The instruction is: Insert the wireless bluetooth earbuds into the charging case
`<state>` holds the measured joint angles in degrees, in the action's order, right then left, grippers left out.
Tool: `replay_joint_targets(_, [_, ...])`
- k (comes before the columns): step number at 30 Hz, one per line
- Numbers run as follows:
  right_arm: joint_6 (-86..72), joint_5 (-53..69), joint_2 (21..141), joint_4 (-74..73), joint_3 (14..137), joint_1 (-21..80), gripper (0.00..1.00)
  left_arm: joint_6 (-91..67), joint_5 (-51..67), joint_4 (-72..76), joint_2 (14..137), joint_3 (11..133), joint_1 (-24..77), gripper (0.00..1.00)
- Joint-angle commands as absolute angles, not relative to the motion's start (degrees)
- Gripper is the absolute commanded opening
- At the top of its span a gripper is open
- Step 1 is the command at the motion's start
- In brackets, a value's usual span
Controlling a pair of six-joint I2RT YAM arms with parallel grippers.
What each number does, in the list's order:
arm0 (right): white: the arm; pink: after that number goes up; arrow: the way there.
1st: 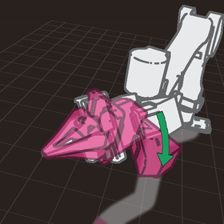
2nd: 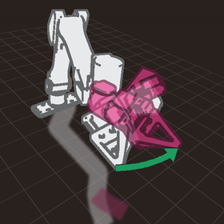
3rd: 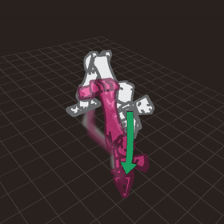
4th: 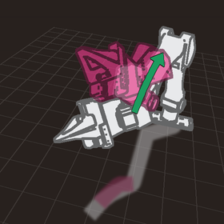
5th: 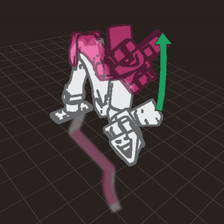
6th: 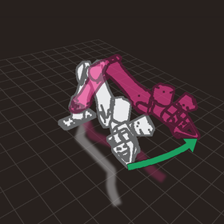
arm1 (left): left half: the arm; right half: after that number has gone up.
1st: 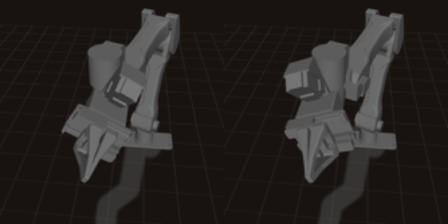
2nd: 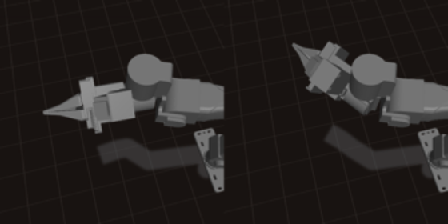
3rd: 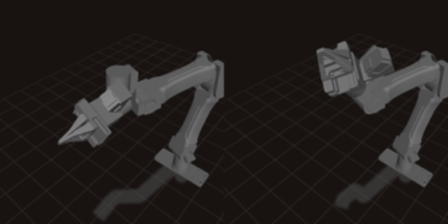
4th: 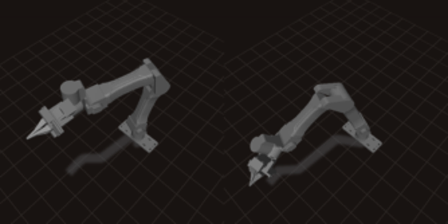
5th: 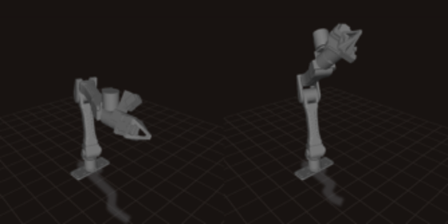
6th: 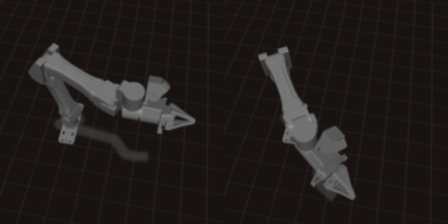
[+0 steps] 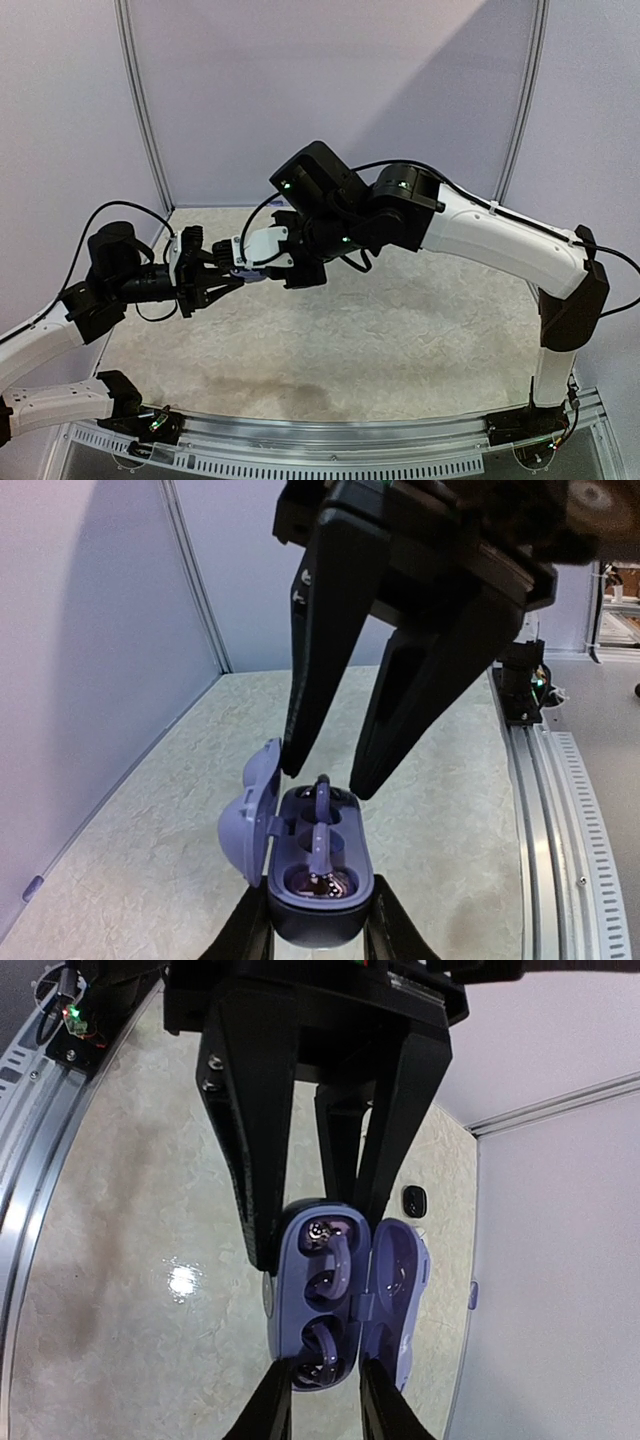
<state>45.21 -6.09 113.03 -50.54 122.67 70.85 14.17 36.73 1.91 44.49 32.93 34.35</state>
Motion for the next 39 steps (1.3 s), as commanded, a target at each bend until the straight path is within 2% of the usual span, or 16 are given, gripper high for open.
replay_joint_targets(1, [42.53,2.24,106.24,-48.31,120.59,70.35,0.27,13.38,36.09,4.13,43.1,32.05,34.37,0.0])
replay_joint_targets(4, [39.02,9.72,102.57,-44.25,118.49,68.76,0.3,16.74,35.7,2.87,42.78,32.06,34.37,0.0])
replay_joint_targets(7, [34.04,10.42,100.36,-34.25,113.43,67.28,0.31,22.73,37.04,0.79,42.55,32.23,34.37,0.0])
replay_joint_targets(10, [28.56,7.02,100.3,-24.46,110.32,66.29,0.34,27.41,36.77,-2.44,42.54,32.7,34.37,0.0])
replay_joint_targets(13, [24.29,-2.72,104.51,-19.46,112.22,66.2,0.35,30.5,36.56,-4.27,42.33,33.13,34.45,0.0])
replay_joint_targets(16, [21.6,-7.58,110.68,-20.59,116.79,66.33,0.34,31.67,36.13,-4.56,42.25,33.3,34.46,0.0])
replay_joint_targets(21, [24.18,-5.15,114.68,-23.97,117.46,68.14,0.35,30.95,33.12,-3.84,42.3,33.49,34.45,0.0])
replay_joint_targets(25, [24.25,-0.75,112.82,-25.5,113.82,68.81,0.35,28.36,30.75,-2.28,42.62,33.23,34.24,0.0])
replay_joint_targets(32, [21.55,-1.9,106.6,-25.83,105.19,69.06,0.35,24.74,29.53,-0.97,43.27,32.53,34.01,0.0])
replay_joint_targets(35, [19.51,-6.79,105.63,-25.39,104.72,68.94,0.36,22.62,28.44,0.57,43.8,32.56,33.94,0.0])
replay_joint_targets(39, [13.55,-13.26,104.73,-26.08,105.01,65.6,0.42,16.51,26.55,0.7,44.48,32.72,33.22,0.0])
